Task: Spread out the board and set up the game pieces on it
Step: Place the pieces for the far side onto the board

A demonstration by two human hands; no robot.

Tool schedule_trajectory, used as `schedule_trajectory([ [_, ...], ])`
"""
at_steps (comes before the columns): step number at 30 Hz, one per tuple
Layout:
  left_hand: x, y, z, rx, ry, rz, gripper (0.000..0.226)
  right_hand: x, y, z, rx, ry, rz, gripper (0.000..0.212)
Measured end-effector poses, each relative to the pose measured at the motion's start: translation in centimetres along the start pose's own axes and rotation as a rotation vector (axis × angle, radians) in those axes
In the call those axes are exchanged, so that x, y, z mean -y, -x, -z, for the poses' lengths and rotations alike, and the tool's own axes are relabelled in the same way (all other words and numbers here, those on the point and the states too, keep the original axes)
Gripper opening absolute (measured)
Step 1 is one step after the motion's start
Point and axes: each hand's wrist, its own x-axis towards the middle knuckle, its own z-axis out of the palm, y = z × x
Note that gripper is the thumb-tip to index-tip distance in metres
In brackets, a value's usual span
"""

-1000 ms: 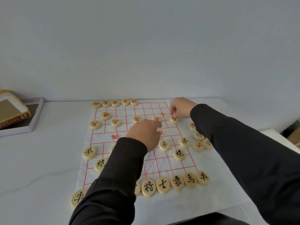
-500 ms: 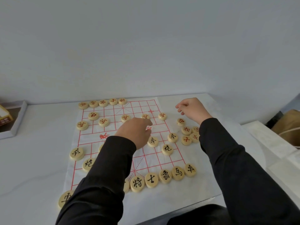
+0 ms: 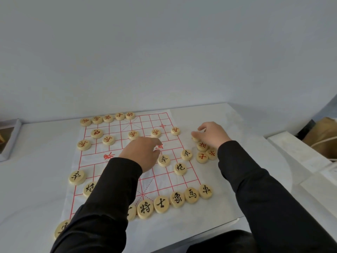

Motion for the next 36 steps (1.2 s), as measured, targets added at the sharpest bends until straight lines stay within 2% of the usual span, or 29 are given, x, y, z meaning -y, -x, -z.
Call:
schedule_trajectory([
  [2, 0.0, 0.0, 0.0, 0.002, -0.003, 0.005, 0.038, 0.4, -0.1, -0.5, -0.012, 0.139, 0.020, 0.045],
  [4, 0.1, -0.1, 0.0, -0.001, -0.003, 0.010, 0.038, 0.5, -0.4, -0.8, -0.028, 0.250, 0.029, 0.036],
  [10, 1.4, 0.0, 1.2, -0.057, 0.011, 0.076, 0.038, 1.3, -0.8, -0.6, -0.057, 0.279, 0.044, 0.026],
  [15, 1.5, -0.1, 1.4, -0.058, 0.035, 0.102, 0.038, 2.8, -1.2, 0.7, -0.282, 0.047, 0.135, 0.009],
  [17, 1.3, -0.1, 1.4, -0.045, 0.050, 0.101, 0.039, 4.3, -1.8, 1.0, -0.295, -0.109, 0.170, 0.010],
  [20, 1.4, -0.1, 1.5, -0.044, 0.061, 0.105, 0.039, 7.1, -3.3, 0.4, -0.137, -0.239, 0.183, 0.024],
  [24, 1.6, -0.2, 1.7, -0.059, 0.082, 0.106, 0.039, 9.6, -5.4, -1.2, 0.087, 0.039, 0.135, 0.029],
  [26, 1.6, -0.2, 1.7, -0.060, 0.077, 0.100, 0.039, 10.0, -6.1, -1.7, 0.117, 0.113, 0.112, 0.030],
  [29, 1.5, -0.3, 1.7, -0.045, 0.073, 0.084, 0.039, 10.1, -6.7, -2.0, 0.140, 0.079, 0.076, 0.030],
  [33, 1.4, -0.3, 1.7, -0.036, 0.090, 0.078, 0.041, 10.8, -7.0, -2.4, 0.253, -0.014, 0.004, 0.031],
  [36, 1.5, -0.4, 1.7, -0.041, 0.100, 0.080, 0.041, 11.3, -7.2, -2.9, 0.269, 0.044, -0.025, 0.034],
])
